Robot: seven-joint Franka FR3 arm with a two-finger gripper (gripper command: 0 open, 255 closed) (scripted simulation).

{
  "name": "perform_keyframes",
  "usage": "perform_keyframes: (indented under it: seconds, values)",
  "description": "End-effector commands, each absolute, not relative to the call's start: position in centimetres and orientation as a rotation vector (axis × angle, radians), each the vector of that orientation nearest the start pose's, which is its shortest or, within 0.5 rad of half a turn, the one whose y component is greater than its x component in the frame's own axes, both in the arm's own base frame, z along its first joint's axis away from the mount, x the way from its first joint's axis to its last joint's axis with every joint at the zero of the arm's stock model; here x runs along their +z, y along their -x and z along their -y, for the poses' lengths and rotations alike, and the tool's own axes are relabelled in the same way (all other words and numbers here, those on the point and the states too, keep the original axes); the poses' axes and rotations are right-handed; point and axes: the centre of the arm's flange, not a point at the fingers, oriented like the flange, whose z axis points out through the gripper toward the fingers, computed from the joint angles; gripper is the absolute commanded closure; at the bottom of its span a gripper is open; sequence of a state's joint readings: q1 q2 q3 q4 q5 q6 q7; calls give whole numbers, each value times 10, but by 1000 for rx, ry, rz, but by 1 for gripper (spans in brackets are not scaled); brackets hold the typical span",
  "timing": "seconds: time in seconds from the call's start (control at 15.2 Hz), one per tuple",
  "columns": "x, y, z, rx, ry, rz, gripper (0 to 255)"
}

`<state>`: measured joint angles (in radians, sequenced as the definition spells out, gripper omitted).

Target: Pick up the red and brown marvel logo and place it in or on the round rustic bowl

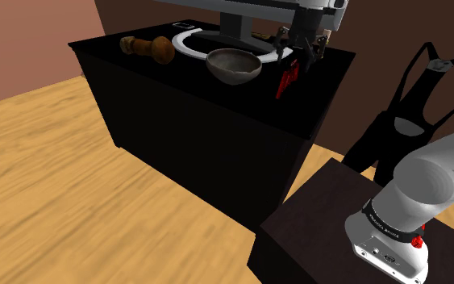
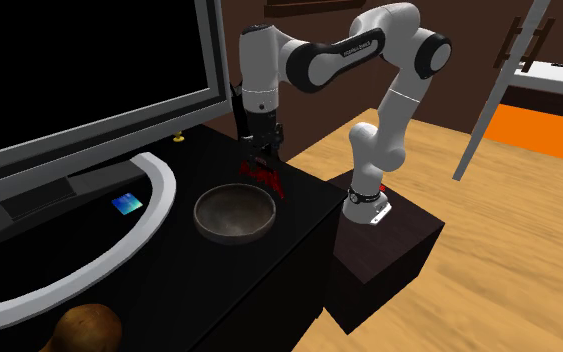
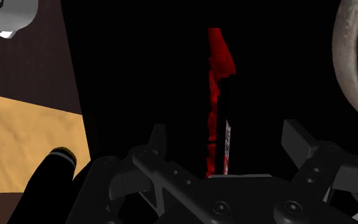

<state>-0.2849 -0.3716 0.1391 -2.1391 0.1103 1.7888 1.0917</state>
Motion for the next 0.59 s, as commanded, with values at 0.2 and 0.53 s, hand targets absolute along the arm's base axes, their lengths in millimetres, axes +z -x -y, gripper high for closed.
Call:
perform_keyframes:
  seconds: [0.2,0.53]
  values:
    - [538,-445,47,14,2479,-1830,0]
    - [538,-445,47,14,2479,-1830,0]
